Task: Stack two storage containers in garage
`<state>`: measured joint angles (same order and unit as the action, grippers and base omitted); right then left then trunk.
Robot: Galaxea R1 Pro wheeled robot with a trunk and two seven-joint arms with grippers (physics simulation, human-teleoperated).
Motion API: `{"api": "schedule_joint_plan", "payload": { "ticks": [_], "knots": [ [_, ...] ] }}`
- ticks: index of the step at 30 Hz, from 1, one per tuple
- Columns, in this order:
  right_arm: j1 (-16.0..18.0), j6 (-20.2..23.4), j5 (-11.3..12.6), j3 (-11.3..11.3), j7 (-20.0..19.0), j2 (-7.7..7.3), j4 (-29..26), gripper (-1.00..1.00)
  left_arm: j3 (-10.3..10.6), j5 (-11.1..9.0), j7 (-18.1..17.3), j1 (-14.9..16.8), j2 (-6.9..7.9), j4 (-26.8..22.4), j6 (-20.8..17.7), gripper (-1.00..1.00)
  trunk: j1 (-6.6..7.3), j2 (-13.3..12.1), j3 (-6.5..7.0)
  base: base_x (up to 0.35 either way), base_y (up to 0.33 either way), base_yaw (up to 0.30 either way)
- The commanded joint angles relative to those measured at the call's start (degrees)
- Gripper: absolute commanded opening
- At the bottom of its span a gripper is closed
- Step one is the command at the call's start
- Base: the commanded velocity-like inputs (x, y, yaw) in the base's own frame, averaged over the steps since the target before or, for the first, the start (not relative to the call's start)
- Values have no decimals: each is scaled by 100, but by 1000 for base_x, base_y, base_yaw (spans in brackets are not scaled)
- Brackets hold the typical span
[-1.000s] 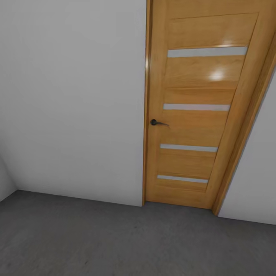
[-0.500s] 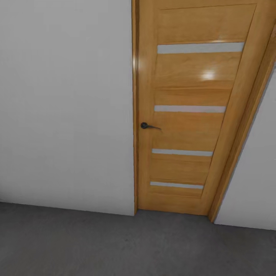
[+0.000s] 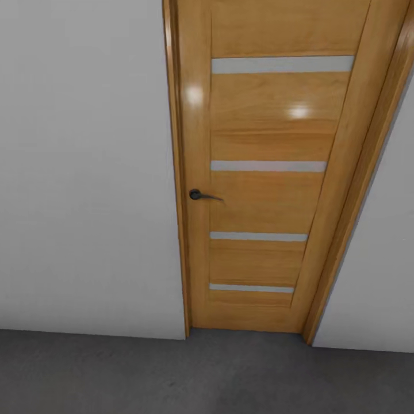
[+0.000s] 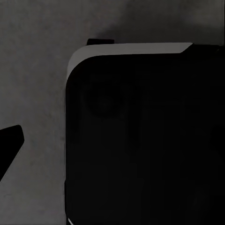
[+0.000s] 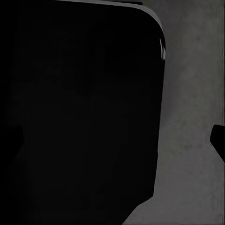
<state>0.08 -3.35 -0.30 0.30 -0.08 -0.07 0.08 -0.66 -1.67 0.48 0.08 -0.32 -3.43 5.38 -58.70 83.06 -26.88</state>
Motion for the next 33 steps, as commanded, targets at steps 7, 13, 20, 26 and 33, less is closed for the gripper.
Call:
{"api": "schedule_joint_plan", "payload": {
  "ticks": [7,13,20,26,33],
  "knots": [
    [1,-9,-13,13,-1,0,1,100,-4,-17,5,1,2,1,16,100,-3,2,-5,296,-200,-1],
    [1,-13,-12,14,-1,18,1,100,-4,-17,5,0,5,1,16,100,-3,2,-5,292,-210,0],
    [1,-8,0,8,-1,35,1,100,-4,-17,5,0,6,1,16,100,-3,2,-5,291,-214,0],
    [1,-16,8,-2,-1,26,1,100,-4,-17,5,0,6,1,16,100,-3,2,-5,289,-219,0],
    [1,-14,11,-4,-1,24,1,100,-4,-17,5,1,6,1,17,100,-3,2,-5,288,-220,0]
  ]
}}
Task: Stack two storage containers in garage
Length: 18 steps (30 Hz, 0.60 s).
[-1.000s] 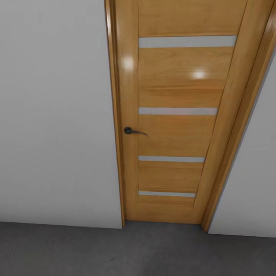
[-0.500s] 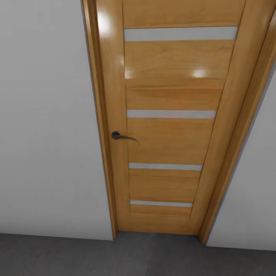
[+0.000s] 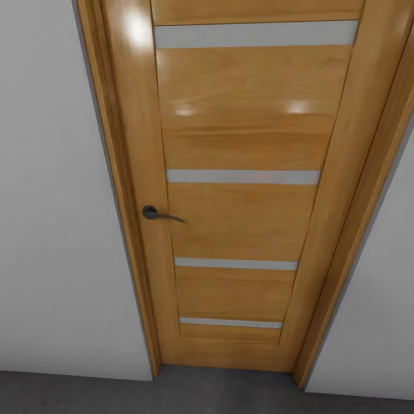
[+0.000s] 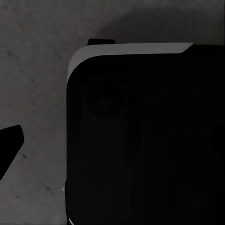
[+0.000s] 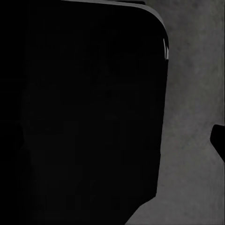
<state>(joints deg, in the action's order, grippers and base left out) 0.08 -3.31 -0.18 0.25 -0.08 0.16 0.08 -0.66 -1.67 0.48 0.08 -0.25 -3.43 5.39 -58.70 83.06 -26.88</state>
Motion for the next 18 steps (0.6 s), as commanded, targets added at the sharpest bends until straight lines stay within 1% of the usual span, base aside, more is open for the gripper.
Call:
{"api": "schedule_joint_plan", "payload": {
  "ticks": [1,4,5,8,11,14,18],
  "knots": [
    [1,-15,-1,3,-1,1,1,100,-4,-17,5,1,-1,0,18,100,-3,2,-5,288,-220,0],
    [1,-13,0,2,-1,1,1,100,-4,-17,5,1,-1,-2,24,100,-3,2,-5,288,-220,0],
    [1,-20,-22,10,-1,-25,1,100,-4,-17,5,0,-1,-7,55,100,-3,2,-5,41,-29,0],
    [1,-21,-22,13,-1,-34,1,100,-1,-11,5,1,-6,-9,60,100,-3,2,-5,33,-6,0],
    [1,-27,-19,9,-1,-30,1,100,-3,-15,5,-1,-3,-9,59,100,-3,2,-5,128,0,-8],
    [1,-24,-13,4,-1,-15,1,100,-4,-17,5,0,3,-9,63,100,-3,2,-5,149,0,-137],
    [1,-20,-10,2,-1,-3,1,100,-3,-14,5,0,0,-9,66,100,-3,2,-5,52,0,-240]
  ]
}}
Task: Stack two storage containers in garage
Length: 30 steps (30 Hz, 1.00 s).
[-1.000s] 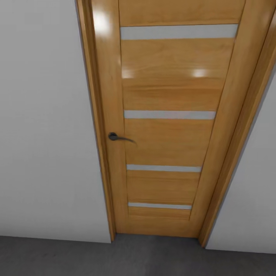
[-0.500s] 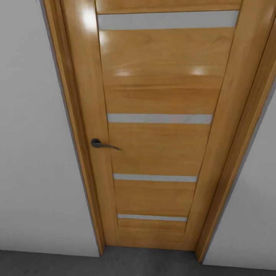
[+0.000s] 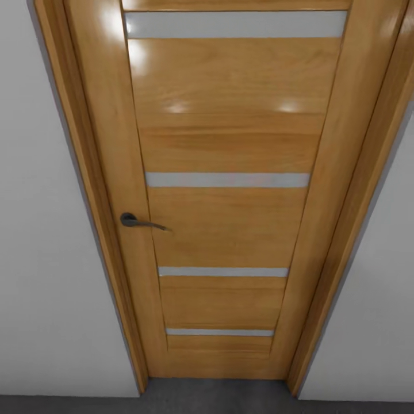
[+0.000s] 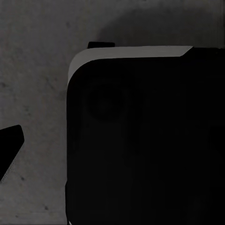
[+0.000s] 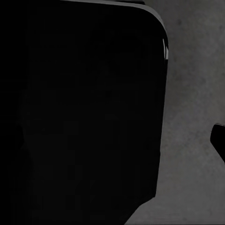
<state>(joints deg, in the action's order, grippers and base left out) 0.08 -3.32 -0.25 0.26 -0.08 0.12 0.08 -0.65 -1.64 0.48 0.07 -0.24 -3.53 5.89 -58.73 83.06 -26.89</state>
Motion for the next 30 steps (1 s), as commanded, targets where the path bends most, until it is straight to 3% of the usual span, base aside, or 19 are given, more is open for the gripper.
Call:
{"api": "schedule_joint_plan", "payload": {
  "ticks": [1,10,30],
  "knots": [
    [1,-17,-2,1,-1,2,1,100,-4,-16,5,1,-1,1,17,100,0,2,-4,24,0,-264],
    [1,-14,-1,1,-1,-4,1,100,-4,-19,5,2,-2,1,18,100,0,2,-4,7,0,-224],
    [1,-17,-18,18,-1,-30,1,100,-3,-20,5,2,-2,1,18,100,0,2,-4,0,0,-13]
  ]
}}
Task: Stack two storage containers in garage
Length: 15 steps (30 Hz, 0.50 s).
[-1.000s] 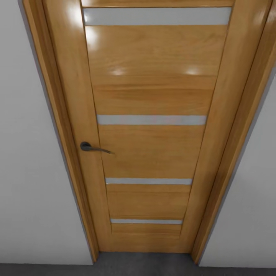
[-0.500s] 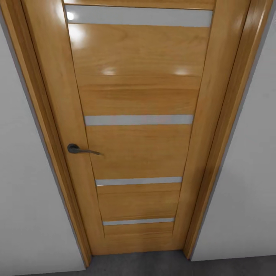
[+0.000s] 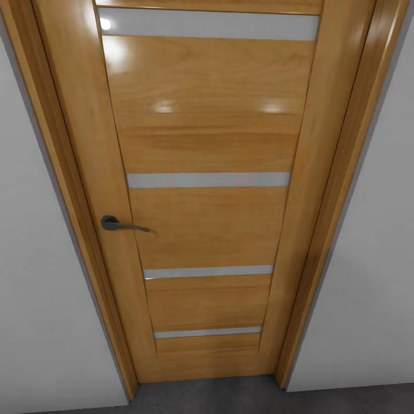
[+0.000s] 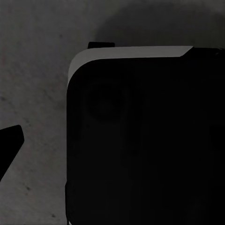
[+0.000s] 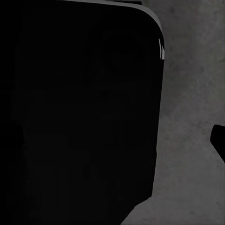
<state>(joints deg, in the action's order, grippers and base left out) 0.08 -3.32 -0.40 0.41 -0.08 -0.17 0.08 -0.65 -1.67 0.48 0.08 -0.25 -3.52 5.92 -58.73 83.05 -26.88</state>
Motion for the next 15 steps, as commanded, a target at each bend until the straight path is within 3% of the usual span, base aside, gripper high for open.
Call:
{"api": "schedule_joint_plan", "payload": {
  "ticks": [1,15],
  "knots": [
    [1,-18,-4,3,-1,-1,1,100,-4,-17,5,1,-1,0,15,100,0,3,-4,0,0,0],
    [1,-4,21,-16,-1,4,1,100,-6,-17,5,1,7,0,15,100,0,3,-4,0,0,0]
  ]
}}
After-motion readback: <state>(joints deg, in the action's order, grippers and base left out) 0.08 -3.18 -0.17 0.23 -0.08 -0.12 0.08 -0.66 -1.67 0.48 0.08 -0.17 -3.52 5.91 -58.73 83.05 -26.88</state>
